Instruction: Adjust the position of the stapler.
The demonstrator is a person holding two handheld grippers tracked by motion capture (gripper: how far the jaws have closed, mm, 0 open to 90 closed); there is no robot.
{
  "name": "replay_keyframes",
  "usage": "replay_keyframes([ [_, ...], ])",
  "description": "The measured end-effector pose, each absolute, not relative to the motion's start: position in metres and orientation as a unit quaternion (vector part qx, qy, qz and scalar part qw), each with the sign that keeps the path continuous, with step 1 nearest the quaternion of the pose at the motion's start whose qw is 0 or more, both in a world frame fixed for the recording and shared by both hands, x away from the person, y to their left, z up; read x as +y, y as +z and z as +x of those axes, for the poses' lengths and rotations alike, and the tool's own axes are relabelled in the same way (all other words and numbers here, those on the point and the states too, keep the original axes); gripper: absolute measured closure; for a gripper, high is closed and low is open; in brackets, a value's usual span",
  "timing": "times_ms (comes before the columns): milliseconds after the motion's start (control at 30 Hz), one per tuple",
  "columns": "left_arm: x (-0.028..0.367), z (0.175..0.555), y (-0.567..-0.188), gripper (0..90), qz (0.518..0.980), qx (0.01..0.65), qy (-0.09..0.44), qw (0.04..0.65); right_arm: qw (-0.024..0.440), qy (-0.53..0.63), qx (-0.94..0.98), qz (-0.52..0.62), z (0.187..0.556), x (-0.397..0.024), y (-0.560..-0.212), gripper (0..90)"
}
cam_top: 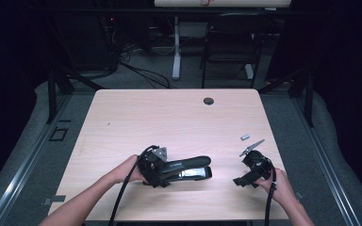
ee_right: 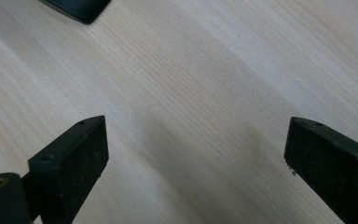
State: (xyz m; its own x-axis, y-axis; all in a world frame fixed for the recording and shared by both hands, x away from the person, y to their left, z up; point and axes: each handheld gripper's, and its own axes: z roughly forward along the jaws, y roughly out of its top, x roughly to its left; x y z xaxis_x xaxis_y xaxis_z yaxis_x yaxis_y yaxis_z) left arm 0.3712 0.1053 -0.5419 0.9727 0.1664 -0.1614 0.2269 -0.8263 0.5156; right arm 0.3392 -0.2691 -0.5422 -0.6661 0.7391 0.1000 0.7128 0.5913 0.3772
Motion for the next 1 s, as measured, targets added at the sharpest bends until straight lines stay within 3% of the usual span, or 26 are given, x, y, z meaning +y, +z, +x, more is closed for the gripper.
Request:
replay_keyframes([
  [233, 0.120, 0.368, -0.523, 3.7, 0.930, 0.178, 0.001, 0.321, 0.048, 0.190, 0.895, 0.400, 0.337, -0.268, -0.538, 5.9],
  [467, 0.123, 0.361, -0.510, 0.3, 0.902, 0.257, 0.045, 0.344, 0.049, 0.185, 0.897, 0.398, 0.337, -0.266, -0.539, 6.0],
  [1000, 0.113, 0.335, -0.491, 0.7, 0.868, 0.282, 0.084, 0.400, 0.053, 0.171, 0.903, 0.390, 0.337, -0.262, -0.541, 7.1],
])
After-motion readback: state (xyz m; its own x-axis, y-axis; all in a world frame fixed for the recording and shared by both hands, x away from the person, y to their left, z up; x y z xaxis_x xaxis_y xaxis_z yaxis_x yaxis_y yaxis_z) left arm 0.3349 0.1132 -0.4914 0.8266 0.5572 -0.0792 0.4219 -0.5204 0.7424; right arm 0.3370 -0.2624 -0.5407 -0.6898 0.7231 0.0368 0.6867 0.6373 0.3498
